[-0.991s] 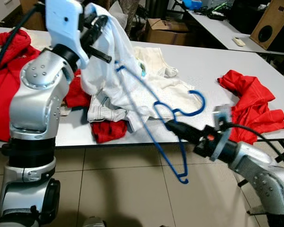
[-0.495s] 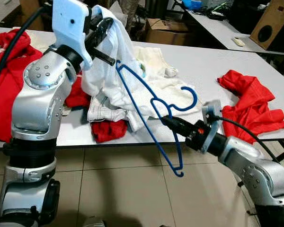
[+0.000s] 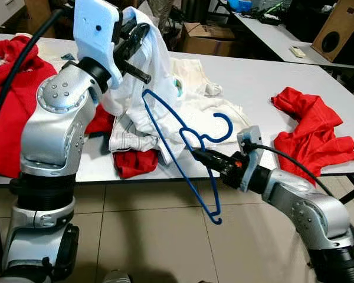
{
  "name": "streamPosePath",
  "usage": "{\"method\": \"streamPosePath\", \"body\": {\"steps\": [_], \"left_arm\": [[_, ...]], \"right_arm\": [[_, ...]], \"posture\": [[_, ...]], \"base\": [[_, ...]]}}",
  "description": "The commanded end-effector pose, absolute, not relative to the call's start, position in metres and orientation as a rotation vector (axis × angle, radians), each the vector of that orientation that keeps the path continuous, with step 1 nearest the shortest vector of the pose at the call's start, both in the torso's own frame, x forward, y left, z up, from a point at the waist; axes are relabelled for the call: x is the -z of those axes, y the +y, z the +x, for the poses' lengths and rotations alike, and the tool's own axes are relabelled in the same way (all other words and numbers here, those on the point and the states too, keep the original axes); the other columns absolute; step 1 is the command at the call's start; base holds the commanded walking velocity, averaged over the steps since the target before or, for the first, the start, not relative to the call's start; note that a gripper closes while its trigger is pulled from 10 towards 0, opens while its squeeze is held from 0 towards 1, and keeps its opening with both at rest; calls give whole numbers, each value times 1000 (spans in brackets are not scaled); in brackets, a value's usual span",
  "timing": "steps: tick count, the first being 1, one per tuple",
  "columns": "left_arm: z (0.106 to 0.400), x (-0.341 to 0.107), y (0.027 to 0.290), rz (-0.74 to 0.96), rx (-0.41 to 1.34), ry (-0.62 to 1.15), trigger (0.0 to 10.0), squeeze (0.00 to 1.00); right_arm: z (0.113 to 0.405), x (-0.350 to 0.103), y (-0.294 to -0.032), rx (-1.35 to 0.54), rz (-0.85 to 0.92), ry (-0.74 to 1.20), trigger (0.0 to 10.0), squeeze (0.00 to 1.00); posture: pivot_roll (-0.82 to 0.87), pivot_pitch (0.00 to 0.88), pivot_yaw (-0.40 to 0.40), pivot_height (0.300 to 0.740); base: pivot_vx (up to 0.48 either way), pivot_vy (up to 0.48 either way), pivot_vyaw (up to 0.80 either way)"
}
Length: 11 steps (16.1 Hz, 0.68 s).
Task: Hang hanger
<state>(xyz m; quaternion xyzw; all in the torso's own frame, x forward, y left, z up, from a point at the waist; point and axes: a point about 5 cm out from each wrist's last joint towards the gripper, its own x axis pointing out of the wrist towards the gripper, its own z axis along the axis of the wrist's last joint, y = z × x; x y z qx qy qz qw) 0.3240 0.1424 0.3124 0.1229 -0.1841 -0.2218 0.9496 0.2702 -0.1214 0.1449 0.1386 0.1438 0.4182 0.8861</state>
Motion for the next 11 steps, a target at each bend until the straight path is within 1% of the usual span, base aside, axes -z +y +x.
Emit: {"method": "streamPosePath", "body": {"steps": [1,4,7,9,11], "left_arm": [[322,-322,141,275,449,-408,0,0],[326,-323,157,307,387,-398,0,0],[328,-324,169,343,349,-389,0,0],[330,-325,177,359,319,-386,0,0],[334,-327,188,378,256,-391,0,0]], "right_arm": [[274,-141,-135,-763,355,328,10000,0],[274,-133,-145,-630,488,368,10000,0],[275,-140,-155,-569,592,336,10000,0],[277,-148,-160,-566,613,329,10000,0],[277,-165,-159,-636,577,300,10000,0]], "posture": [[0,0,-141,740],[-6,0,-133,740],[-14,0,-123,740],[-14,0,-123,740],[-11,0,-132,740]], "base": [[0,0,0],[0,0,0],[0,0,0],[0,0,0],[0,0,0]]}}
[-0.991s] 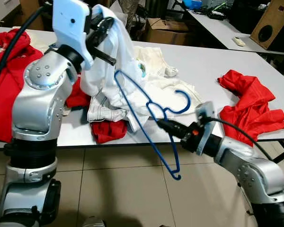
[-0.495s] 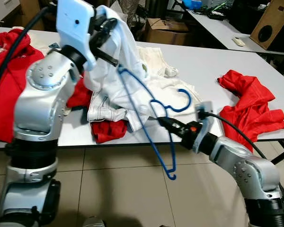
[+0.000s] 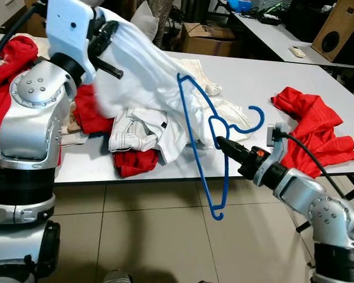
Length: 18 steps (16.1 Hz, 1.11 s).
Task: Hang hanger
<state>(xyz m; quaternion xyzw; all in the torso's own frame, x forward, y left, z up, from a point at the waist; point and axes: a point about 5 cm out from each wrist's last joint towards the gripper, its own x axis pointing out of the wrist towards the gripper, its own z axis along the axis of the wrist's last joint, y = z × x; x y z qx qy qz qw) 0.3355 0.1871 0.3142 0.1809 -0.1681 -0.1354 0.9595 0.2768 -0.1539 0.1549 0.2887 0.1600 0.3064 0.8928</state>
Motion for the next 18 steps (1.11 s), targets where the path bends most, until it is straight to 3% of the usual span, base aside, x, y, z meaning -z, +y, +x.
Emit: {"method": "streamPosePath", "body": {"steps": [1,3,7,11,18], "left_arm": [[335,-329,192,379,233,-397,0,0],[335,-338,197,373,223,-425,0,0],[313,-292,173,351,450,-302,0,0],[300,-258,167,401,481,-196,78,0],[309,-291,160,356,393,-358,0,0]], "right_arm": [[280,-175,-161,-651,560,255,10000,0],[296,-217,-174,-636,588,20,10000,0],[284,-177,-170,-594,482,219,10000,0],[272,-157,-167,-617,431,315,10000,0],[252,-145,-153,-801,481,369,10000,0]], "posture": [[-12,0,-133,740],[-13,0,-134,740],[-20,0,-130,740],[-24,0,-133,740],[-17,0,-140,740]], "base": [[0,0,0],[0,0,0],[0,0,0],[0,0,0],[0,0,0]]}}
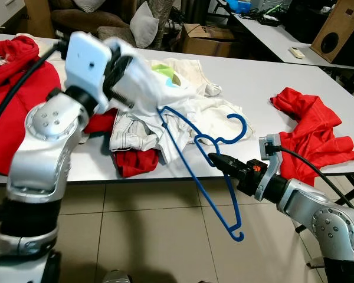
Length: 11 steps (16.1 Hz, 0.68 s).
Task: Hang hanger
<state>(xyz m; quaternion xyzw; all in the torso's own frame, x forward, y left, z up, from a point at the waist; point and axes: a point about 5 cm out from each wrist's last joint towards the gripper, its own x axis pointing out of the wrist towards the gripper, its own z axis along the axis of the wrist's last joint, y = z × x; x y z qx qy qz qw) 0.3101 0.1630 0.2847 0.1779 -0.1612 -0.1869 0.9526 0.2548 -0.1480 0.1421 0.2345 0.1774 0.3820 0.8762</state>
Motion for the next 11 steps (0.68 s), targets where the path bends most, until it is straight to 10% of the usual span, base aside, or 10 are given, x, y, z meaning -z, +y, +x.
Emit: {"method": "streamPosePath", "body": {"steps": [1,11], "left_arm": [[308,-292,159,360,408,-362,0,0],[310,-291,162,375,400,-345,0,0]], "right_arm": [[253,-143,-153,-799,483,371,10000,0],[253,-153,-162,-865,480,308,10000,0]], "posture": [[-17,0,-140,740],[-12,0,-149,740]], "base": [[0,0,0],[0,0,0]]}}
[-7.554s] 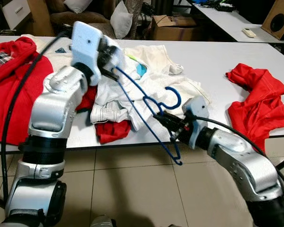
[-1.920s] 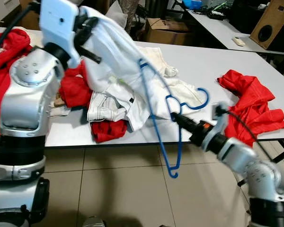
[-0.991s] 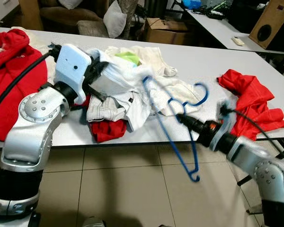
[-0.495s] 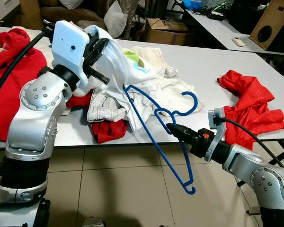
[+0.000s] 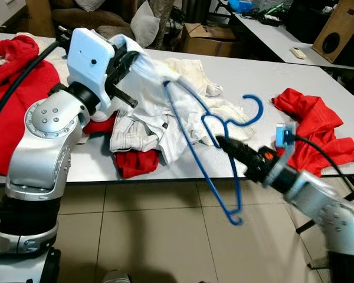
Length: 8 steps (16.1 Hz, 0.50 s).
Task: Hang hanger
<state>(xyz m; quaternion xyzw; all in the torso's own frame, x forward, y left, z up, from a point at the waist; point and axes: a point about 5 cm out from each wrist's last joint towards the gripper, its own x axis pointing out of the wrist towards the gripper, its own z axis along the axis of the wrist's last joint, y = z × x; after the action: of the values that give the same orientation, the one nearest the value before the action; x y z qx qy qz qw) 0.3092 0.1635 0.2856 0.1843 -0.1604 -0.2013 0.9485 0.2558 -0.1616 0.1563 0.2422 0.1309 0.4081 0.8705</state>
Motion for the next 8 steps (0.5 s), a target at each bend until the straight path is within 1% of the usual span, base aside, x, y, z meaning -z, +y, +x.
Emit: {"method": "streamPosePath", "body": {"steps": [1,3,7,8], "left_arm": [[310,-292,162,371,396,-349,0,0],[312,-297,162,369,393,-365,0,0],[313,-303,157,360,422,-390,0,0],[312,-302,155,361,428,-390,0,0]], "right_arm": [[251,-152,-163,-870,464,325,10000,0],[242,-149,-164,-937,357,382,10000,0],[240,-150,-167,-994,338,385,10000,0],[242,-149,-169,-974,330,369,10000,0]], "posture": [[-12,0,-149,740],[-15,0,-146,740],[-20,0,-143,740],[-20,0,-141,740]], "base": [[0,0,0],[0,0,0],[0,0,0],[0,0,0]]}}
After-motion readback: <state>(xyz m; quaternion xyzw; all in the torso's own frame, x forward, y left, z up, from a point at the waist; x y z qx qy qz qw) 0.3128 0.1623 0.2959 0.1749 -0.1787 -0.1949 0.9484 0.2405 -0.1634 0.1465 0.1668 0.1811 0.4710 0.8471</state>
